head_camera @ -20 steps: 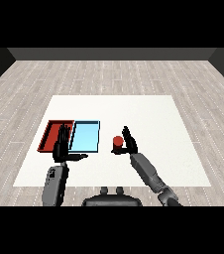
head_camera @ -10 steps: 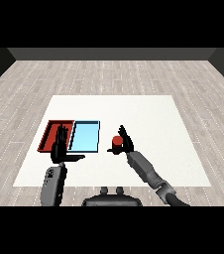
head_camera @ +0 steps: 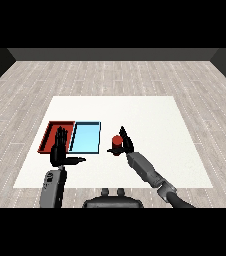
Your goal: Pick the red can and put it in the red box
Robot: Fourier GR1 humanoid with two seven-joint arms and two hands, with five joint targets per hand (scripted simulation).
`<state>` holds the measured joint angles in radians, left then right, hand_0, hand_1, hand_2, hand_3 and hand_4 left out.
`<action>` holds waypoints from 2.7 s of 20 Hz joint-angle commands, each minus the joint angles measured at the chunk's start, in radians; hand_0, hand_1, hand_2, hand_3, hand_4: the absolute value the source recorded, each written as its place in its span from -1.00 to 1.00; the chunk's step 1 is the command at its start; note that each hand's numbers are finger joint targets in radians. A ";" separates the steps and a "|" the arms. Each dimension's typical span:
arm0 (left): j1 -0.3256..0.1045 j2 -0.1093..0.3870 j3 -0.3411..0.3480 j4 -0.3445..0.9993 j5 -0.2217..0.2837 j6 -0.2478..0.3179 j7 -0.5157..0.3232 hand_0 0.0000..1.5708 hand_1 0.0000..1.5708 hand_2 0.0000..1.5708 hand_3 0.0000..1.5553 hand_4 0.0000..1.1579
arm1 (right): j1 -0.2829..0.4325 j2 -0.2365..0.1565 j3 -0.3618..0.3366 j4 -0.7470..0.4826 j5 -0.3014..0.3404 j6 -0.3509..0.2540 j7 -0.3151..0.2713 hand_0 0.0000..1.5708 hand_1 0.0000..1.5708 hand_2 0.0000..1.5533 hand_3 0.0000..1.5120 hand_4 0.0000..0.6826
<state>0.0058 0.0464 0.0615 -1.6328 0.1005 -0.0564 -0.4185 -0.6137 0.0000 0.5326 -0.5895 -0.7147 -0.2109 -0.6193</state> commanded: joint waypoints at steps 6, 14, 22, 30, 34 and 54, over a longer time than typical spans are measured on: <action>-0.068 0.009 0.021 0.055 -0.008 0.017 0.011 -1.00 -1.00 -1.00 -1.00 -1.00 | -0.066 0.000 0.099 0.049 -0.086 -0.222 0.002 0.85 0.85 0.87 0.88 0.79; 0.037 0.000 -0.022 -0.031 -0.018 -0.004 0.012 -1.00 -1.00 -1.00 -1.00 -1.00 | -0.017 0.000 0.148 -0.054 -0.064 -0.297 0.024 0.88 0.88 0.86 0.83 0.75; 0.067 -0.035 -0.103 -0.076 -0.055 0.008 0.031 -1.00 -1.00 -1.00 -1.00 -1.00 | -0.035 -0.052 0.109 -0.192 0.090 -0.323 0.076 0.81 0.81 0.84 0.81 0.80; 0.049 -0.035 -0.143 -0.060 -0.063 0.002 0.080 -1.00 -1.00 -1.00 -1.00 -1.00 | 0.034 -0.112 0.099 -0.502 0.192 -0.414 0.140 0.86 0.86 0.85 0.84 0.93; -0.102 -0.045 -0.160 0.018 -0.059 0.062 0.160 -1.00 -1.00 -1.00 -1.00 -1.00 | 0.074 -0.145 0.077 -0.606 0.247 -0.396 0.210 0.85 0.85 0.85 0.83 0.92; -0.210 -0.046 -0.340 0.267 0.025 0.185 0.131 -1.00 -1.00 -1.00 -1.00 -1.00 | 0.215 -0.003 -0.028 -0.697 0.457 -0.330 0.257 0.86 0.86 0.86 0.84 0.87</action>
<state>-0.1681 0.0004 -0.3105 -1.4469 0.1066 0.1525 -0.2656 -0.4153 -0.0485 0.4840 -1.3196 -0.2726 -0.5219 -0.3243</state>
